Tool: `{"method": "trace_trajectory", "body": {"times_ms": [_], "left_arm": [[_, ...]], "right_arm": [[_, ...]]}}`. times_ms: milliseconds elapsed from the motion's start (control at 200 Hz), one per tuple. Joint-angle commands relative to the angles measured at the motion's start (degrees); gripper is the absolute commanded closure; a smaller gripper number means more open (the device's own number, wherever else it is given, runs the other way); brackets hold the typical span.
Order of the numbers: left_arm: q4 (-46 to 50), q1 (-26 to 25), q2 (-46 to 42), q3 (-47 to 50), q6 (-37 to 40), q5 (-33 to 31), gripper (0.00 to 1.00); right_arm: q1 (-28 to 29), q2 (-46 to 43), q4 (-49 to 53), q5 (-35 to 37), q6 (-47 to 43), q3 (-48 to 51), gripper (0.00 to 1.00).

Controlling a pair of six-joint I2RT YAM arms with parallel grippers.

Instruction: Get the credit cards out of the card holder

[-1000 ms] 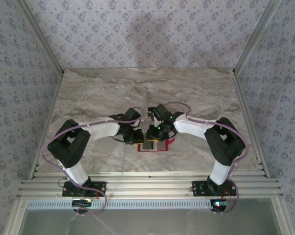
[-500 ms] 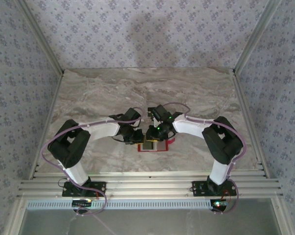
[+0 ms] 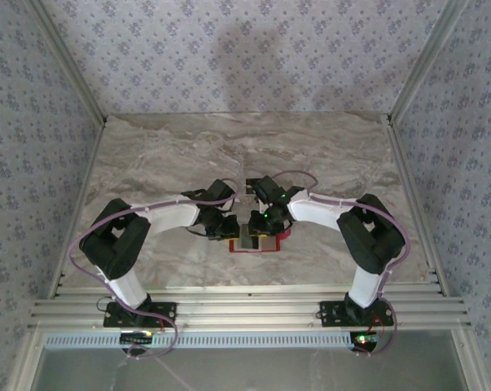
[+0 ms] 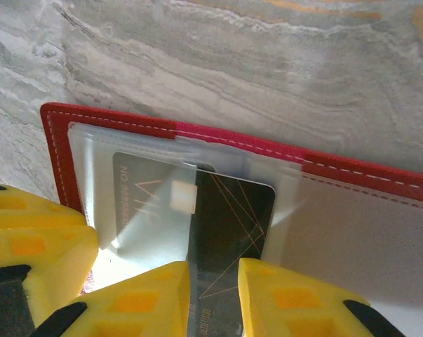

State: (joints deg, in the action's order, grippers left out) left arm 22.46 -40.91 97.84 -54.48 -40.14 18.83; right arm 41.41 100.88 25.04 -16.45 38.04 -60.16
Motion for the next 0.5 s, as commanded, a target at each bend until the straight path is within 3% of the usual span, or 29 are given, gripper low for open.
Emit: {"method": "trace_trajectory", "body": {"times_ms": [0, 495], "left_arm": [[2.9, -0.3, 1.0, -0.5, 0.9, -1.3, 0.83], [3.0, -0.5, 1.2, -0.6, 0.7, -1.4, 0.87]], "right_arm": [[0.0, -3.4, 2.1, 1.0, -0.6, 0.0, 0.73], [-2.1, -2.4, -6.3, -5.4, 1.2, 6.4, 0.73]]}}
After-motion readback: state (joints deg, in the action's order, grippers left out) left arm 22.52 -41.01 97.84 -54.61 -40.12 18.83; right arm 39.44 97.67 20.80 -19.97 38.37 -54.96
